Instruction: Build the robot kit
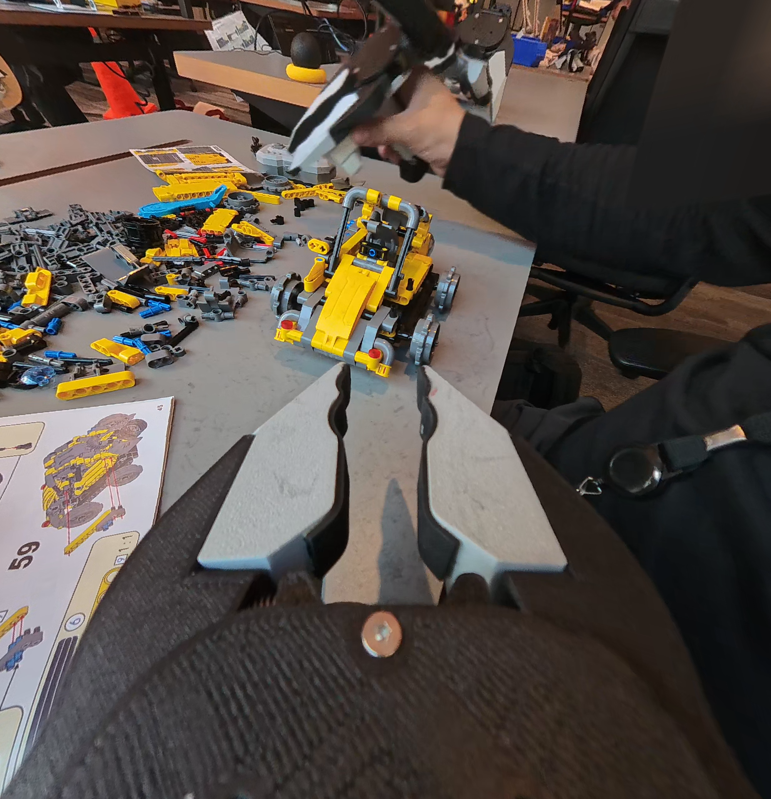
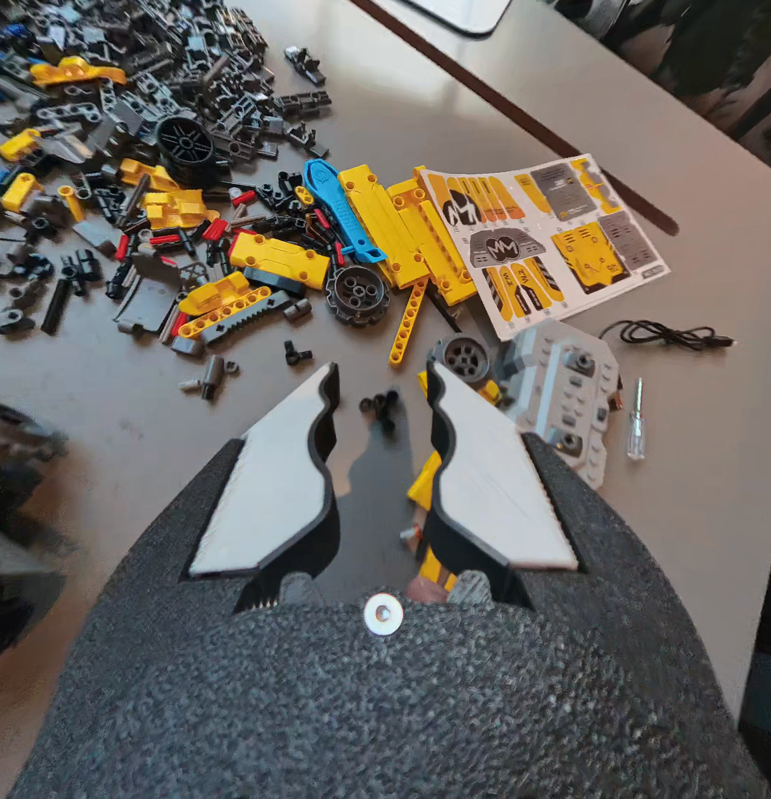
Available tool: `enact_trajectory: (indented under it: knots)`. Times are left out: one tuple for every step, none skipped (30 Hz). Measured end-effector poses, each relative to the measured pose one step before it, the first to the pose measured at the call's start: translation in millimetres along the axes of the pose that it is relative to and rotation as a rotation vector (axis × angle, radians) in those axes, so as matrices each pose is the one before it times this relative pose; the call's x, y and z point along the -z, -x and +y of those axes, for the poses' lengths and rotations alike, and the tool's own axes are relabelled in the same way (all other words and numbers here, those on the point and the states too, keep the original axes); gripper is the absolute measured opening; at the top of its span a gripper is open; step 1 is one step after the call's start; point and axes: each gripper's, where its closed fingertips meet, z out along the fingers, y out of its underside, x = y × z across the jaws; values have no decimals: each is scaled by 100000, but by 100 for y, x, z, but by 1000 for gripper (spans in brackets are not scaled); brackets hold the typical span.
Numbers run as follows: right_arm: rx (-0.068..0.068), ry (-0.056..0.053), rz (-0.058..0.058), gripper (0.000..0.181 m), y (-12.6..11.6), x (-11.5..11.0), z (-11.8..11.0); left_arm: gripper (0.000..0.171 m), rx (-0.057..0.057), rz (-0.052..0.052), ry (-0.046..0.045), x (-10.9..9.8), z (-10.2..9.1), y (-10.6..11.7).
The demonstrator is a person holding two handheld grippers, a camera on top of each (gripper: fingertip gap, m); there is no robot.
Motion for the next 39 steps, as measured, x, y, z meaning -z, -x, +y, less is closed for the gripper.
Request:
enact_trajectory:
  knots:
    - [737,3142,-1000,37,-77,-1392,-271,28,247,73,-292,35,-41,17]
    - [700,3743,-490,32,-169,-1324,-71,28,245,111,-386,48,-48,10]
    - [450,4196,33,32,-251,-1168,53,28,182,81,-428,54,-51,8]
    - [797,4159,-318,32,-157,-990,144,28,92,63,-447,51,-53,7]
    - [617,3933,45,29,-230,-818,227,28,43,83,-432,54,-60,-4]
    - [466,3209,648,21,-325,-623,252,28,-24,64,-401,42,-47,-14]
    - [634,2096,-1062,15,-25,-482,199,28,-125,49,-478,57,-61,-18]
    - [-339,-347,-2822,11,239,-169,-139,27,-202,118,-587,68,-71,-34]
    - [-1344,181,-1133,11,-74,-89,-14,27,-243,196,-678,82,-88,-55]
    - [-1757,386,-2013,10,56,-10,9,27,-246,188,-713,77,-84,-52]
    - [-1406,910,-2057,8,85,64,57,27,-102,106,-647,66,-84,-20]
    - [-233,1317,-1120,7,52,169,135,27,80,95,-433,52,-54,-7]
    - [960,-118,336,7,26,448,5,27,187,70,-307,41,-33,11]
    - [2378,-1325,926,7,131,785,-121,27,242,34,-278,37,-42,22]
    - [3438,-1036,1442,7,161,1033,-44,27,136,2,-352,37,-39,14]
    - [4161,-835,1317,7,254,1199,36,26,-79,-67,-536,63,-71,-6]
    - [4230,-1203,1384,7,330,1305,92,26,-161,-140,-541,78,-57,-11]
    - [3374,-1089,2062,7,277,1320,212,26,-154,-90,-387,58,-41,-25]
    - [3040,-652,596,7,525,1292,348,26,-227,-11,-151,44,-14,-38]
    - [3607,-710,-790,7,838,1239,427,26,-273,-63,24,6,10,-22]
    - [4075,-899,836,7,738,1186,503,25,-300,-121,223,-18,21,-20]
    - [3669,-396,2531,7,538,1103,666,25,-238,-115,505,-59,66,-8]
    - [3322,-144,964,7,787,1040,725,25,-167,-91,727,-72,90,-4]
    - [2659,-737,1592,7,756,1061,619,25,-120,-82,787,-77,95,-7]
    - [2412,-2373,3174,7,642,1118,387,25,-117,-118,663,-65,80,5]
    - [2417,-3101,1857,7,932,1156,186,26,-120,-157,493,-46,53,7]
    - [2602,-3703,2166,7,1026,1187,-44,26,-75,-167,361,-37,48,15]
    - [2678,-4024,3040,7,990,1129,-197,26,-21,-198,280,-30,28,23]
    - [2904,-3313,2373,7,1132,1029,-254,26,16,-176,374,-45,46,20]
    - [3158,-1772,3583,7,959,898,-213,26,99,-168,579,-59,75,36]
    - [3192,-1428,3637,7,956,760,-315,26,183,-338,800,-92,93,58]
    - [3365,-1955,1998,7,1163,714,-561,26,131,-318,1014,-97,117,50]
    - [2694,-2351,2655,7,1008,662,-754,27,-151,-42,1063,-119,129,-7]
    - [2569,-2929,1553,7,1118,565,-947,28,-438,-326,1093,-122,136,-6]
    - [3128,-2927,752,7,1194,420,-1027,28,-804,-646,1403,-162,156,-23]
    - [4335,-2431,1452,7,1064,252,-996,29,-858,-481,1305,-215,140,-119]
    - [5777,-1999,1846,7,952,89,-929,29,-784,707,540,-319,-1,-400]
    - [6977,-1373,2537,7,755,-35,-810,29,-371,1930,-178,-451,-160,-663]
    - [7240,-626,4125,7,382,-114,-640,31,529,2221,43,-596,-212,-764]
